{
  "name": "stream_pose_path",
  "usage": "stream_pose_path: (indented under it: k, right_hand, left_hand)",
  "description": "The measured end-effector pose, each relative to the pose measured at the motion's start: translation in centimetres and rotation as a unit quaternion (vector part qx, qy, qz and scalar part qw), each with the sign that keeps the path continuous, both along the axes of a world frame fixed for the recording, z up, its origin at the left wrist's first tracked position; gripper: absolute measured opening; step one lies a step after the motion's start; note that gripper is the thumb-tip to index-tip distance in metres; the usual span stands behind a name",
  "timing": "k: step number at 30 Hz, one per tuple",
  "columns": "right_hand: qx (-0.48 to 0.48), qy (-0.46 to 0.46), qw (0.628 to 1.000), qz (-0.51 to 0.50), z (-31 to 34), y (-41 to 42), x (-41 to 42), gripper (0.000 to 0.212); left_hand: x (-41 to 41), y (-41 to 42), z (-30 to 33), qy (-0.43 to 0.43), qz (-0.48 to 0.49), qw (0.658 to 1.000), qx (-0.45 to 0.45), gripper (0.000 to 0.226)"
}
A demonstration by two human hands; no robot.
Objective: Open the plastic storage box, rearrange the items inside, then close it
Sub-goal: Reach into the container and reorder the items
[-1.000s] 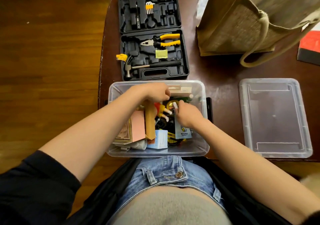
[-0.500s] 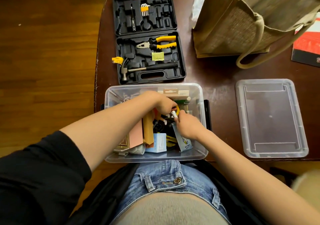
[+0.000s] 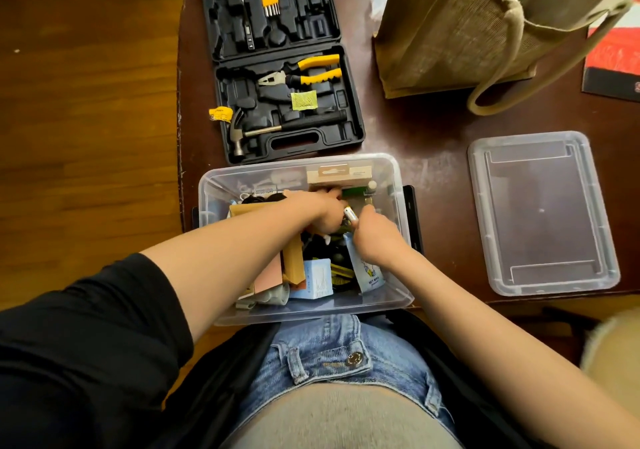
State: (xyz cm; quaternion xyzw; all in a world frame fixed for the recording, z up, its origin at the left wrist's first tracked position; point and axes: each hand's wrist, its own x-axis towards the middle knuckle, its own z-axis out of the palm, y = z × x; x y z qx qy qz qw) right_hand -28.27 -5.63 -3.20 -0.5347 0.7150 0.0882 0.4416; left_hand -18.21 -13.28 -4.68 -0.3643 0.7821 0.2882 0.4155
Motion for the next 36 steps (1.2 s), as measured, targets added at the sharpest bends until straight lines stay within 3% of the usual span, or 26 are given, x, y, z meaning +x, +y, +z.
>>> stream_pose_path:
  k: [3, 8, 13, 18, 21, 25, 30, 36]
  right_hand:
    - [0.005, 0.008, 1.000, -0.012, 0.3, 0.0, 0.2, 0.019]
    - [-0.022, 0.012, 1.000, 0.018, 0.9, 0.4, 0.1, 0.017]
    - [-0.071, 0.016, 0.993, 0.098, 1.4, 1.0, -0.4, 0.019]
    - [-0.104, 0.039, 0.977, 0.182, 2.1, 1.1, -1.3, 0.016]
    - [-0.116, 0.057, 0.964, 0.231, 2.5, 1.2, -1.6, 0.011]
    - [-0.140, 0.098, 0.943, 0.285, 2.4, 0.8, -1.3, 0.022]
    - [-0.126, 0.209, 0.900, 0.362, 0.5, -0.6, -0.5, 0.029]
    - [-0.124, 0.241, 0.915, 0.299, -2.4, -2.8, 0.5, 0.032]
  left_hand:
    - [-0.1, 0.4, 0.0, -0.001, 0.009, 1.000, -0.007, 0.086]
    - [0.0, 0.3, 0.3, 0.029, 0.009, 1.000, -0.004, 0.071]
    - [0.0, 0.3, 0.3, 0.027, -0.039, 0.999, 0.023, 0.058]
    - [0.1, 0.2, 0.6, 0.040, -0.001, 0.998, 0.043, 0.058]
    - [0.1, 0.9, 0.3, 0.050, 0.001, 0.998, 0.026, 0.053]
    - [0.3, 1.0, 0.4, 0.068, 0.043, 0.996, 0.032, 0.058]
    - [0.3, 0.7, 0.1, 0.056, 0.075, 0.995, 0.046, 0.061]
    - [0.2, 0.9, 0.1, 0.050, 0.108, 0.988, 0.099, 0.019]
